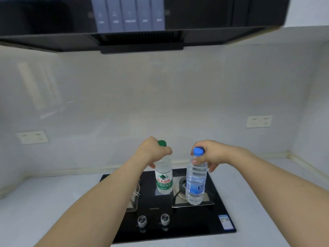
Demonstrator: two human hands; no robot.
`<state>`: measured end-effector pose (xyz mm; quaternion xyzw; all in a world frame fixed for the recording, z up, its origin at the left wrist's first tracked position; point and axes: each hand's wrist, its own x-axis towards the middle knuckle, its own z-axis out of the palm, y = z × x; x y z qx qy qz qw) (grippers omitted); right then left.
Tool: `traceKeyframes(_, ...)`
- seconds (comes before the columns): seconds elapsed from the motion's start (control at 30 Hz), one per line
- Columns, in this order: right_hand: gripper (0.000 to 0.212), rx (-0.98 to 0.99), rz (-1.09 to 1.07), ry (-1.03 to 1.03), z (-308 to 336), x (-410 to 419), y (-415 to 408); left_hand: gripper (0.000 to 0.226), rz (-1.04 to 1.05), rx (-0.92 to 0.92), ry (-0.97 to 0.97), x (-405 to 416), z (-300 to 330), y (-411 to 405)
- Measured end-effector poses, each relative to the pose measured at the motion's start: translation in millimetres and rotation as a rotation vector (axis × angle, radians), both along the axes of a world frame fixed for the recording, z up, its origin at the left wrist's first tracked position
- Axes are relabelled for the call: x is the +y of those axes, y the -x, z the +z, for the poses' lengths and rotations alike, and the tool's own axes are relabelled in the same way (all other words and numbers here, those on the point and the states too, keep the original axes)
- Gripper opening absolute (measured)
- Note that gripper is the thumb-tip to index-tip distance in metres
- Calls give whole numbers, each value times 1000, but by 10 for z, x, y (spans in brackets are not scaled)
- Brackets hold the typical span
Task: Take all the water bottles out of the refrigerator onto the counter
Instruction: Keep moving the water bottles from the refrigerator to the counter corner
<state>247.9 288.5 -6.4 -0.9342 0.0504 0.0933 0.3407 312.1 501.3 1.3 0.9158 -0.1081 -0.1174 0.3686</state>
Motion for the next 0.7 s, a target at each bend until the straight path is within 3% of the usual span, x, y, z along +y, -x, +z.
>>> traceKeyframes(0.7,24,-43,286,-4,-10,2770,-1109,35,286,-39,-5,2840,-23,-540)
